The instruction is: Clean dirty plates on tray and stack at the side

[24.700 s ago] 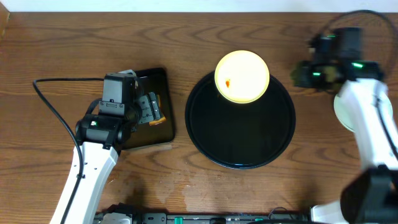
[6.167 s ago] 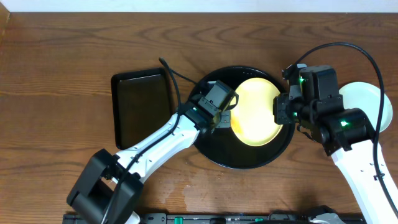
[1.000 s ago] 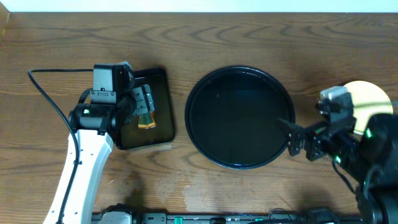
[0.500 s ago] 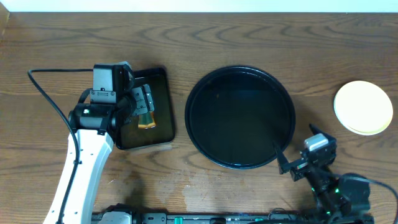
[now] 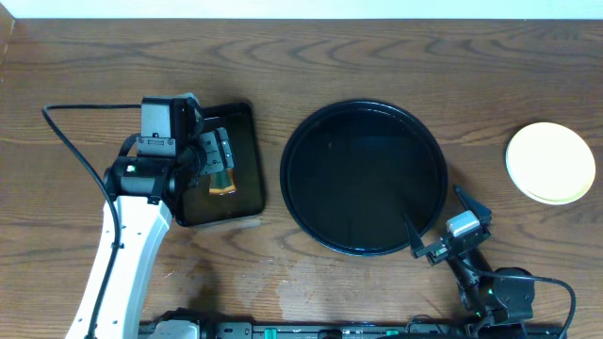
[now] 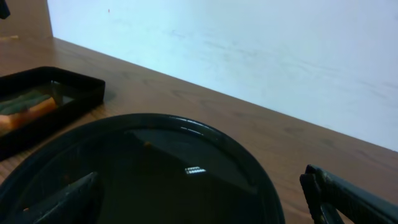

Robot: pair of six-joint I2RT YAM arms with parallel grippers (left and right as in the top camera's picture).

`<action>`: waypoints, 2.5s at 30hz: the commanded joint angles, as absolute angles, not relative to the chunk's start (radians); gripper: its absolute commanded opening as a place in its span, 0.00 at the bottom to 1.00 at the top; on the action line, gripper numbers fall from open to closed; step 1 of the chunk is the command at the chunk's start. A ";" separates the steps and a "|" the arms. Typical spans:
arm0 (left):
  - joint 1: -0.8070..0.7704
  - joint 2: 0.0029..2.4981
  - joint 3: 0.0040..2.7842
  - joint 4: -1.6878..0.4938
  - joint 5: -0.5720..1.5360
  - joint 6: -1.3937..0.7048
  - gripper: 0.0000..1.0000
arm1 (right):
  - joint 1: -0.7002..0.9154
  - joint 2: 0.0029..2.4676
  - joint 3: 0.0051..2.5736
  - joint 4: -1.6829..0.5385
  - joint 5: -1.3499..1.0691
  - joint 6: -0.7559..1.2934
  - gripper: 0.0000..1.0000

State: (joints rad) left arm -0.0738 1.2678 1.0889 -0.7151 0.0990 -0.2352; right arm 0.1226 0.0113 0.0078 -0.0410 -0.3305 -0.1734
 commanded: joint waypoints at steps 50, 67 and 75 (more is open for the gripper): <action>0.016 0.002 0.040 0.028 -0.032 -0.198 0.82 | 0.119 0.007 0.006 -0.045 -0.348 -0.181 0.99; 0.010 0.012 0.004 -0.071 -0.027 -0.199 0.82 | 0.119 0.007 0.006 -0.045 -0.348 -0.181 0.99; 0.010 0.012 0.004 -0.071 -0.027 -0.199 0.82 | 0.119 0.007 0.006 -0.045 -0.348 -0.181 0.99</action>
State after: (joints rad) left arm 0.0113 0.0113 0.0166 -0.0223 -0.0132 -0.2081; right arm 0.1226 0.0116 0.0074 -0.0406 -0.3416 -0.1738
